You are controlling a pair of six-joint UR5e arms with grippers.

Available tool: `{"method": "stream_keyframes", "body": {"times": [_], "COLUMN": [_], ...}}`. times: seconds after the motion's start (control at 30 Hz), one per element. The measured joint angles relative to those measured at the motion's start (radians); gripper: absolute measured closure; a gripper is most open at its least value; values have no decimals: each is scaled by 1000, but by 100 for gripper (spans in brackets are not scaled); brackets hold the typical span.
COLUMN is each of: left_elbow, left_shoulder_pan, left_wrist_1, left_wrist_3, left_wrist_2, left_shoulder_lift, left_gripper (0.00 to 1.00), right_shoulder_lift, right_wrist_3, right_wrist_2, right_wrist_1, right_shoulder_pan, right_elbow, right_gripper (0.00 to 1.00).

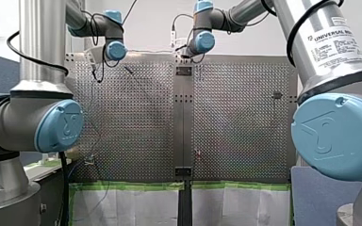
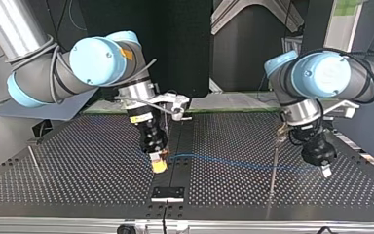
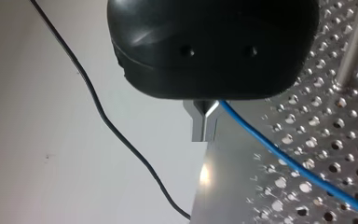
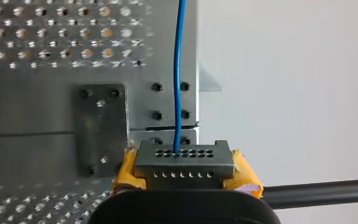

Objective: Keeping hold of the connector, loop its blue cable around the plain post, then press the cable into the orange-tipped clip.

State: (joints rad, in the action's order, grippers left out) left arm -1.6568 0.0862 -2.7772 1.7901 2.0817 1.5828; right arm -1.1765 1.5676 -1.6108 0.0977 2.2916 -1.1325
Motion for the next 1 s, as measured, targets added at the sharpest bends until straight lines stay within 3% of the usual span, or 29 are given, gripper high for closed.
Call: {"method": "stream_keyframes", "body": {"times": [0.3, 0.63, 1.0], "left_elbow": [1, 0, 0], "left_shoulder_pan": [-27, -89, -93], "left_wrist_1": [12, 31, 55], "left_wrist_3": [33, 82, 97], "left_wrist_2": [-41, -131, -218], "left_shoulder_lift": [52, 102, 171], "left_gripper": [100, 100, 100], "right_shoulder_lift": [12, 58, 91], "right_wrist_3": [3, 0, -2], "right_wrist_2": [22, 32, 33], "right_wrist_1": [15, 35, 82], "right_shoulder_pan": [-1, 5, 0], "right_elbow": [6, 6, 7], "right_gripper": [100, 100, 100]}}
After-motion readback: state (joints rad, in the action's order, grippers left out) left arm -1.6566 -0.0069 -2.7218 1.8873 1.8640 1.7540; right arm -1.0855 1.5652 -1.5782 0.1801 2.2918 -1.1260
